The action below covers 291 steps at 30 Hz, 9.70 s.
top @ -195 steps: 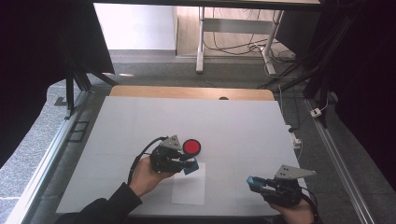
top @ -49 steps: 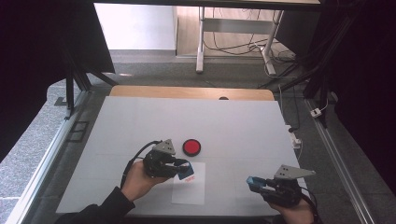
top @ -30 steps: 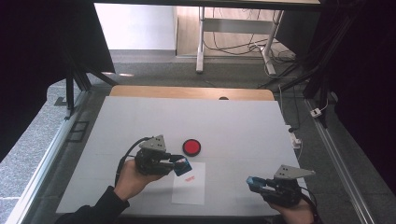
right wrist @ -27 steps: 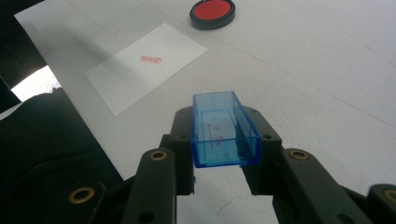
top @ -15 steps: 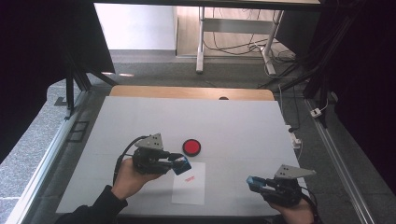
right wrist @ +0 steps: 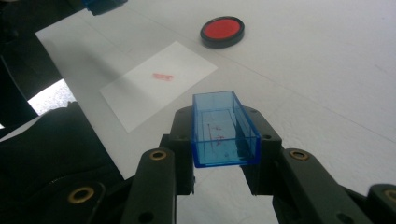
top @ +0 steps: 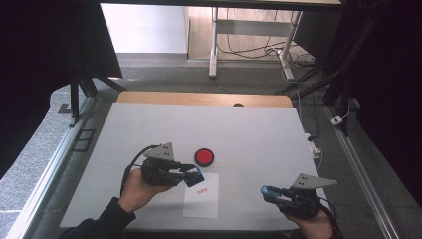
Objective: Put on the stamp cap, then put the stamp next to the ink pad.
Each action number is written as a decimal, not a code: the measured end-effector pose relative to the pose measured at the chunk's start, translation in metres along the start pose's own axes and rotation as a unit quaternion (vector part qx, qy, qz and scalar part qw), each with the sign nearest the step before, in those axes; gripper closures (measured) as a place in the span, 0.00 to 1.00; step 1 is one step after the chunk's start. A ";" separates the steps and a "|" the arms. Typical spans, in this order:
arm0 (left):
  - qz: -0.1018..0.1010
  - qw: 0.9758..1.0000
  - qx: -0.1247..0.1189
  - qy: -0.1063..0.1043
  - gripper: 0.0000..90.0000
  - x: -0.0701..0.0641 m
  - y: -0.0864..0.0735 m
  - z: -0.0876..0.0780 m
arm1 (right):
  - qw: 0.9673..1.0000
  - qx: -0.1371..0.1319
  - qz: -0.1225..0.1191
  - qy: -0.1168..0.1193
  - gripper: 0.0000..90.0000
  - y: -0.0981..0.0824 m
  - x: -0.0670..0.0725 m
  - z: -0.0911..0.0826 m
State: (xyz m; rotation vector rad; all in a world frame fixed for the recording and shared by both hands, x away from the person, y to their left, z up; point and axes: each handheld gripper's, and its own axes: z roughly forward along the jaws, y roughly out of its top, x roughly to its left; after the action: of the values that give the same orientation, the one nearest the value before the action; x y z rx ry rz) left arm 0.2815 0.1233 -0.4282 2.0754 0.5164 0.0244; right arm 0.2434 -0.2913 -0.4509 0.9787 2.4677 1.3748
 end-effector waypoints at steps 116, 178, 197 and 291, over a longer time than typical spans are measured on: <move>0.091 0.984 -0.044 -0.147 0.79 -0.006 0.006 -0.009 | 0.940 0.000 -0.179 0.291 0.77 0.077 0.069 0.136; 0.033 0.999 -0.001 -0.040 0.78 0.001 -0.002 -0.026 | 0.982 0.017 -0.119 0.145 0.30 0.065 0.062 0.114; 0.024 1.000 0.007 -0.007 0.78 0.004 -0.007 -0.037 | 0.993 0.039 -0.086 0.077 0.03 0.052 0.052 0.097; -0.129 0.964 0.090 0.213 0.78 0.086 -0.067 -0.044 | 0.993 0.046 -0.017 -0.110 0.00 -0.003 0.010 0.015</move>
State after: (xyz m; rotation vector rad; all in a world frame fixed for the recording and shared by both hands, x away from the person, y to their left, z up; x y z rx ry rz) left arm 0.3265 0.2205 -0.4754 2.1684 1.0845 0.2849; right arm 0.2405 -0.2760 -0.4600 1.0410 2.3873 1.0871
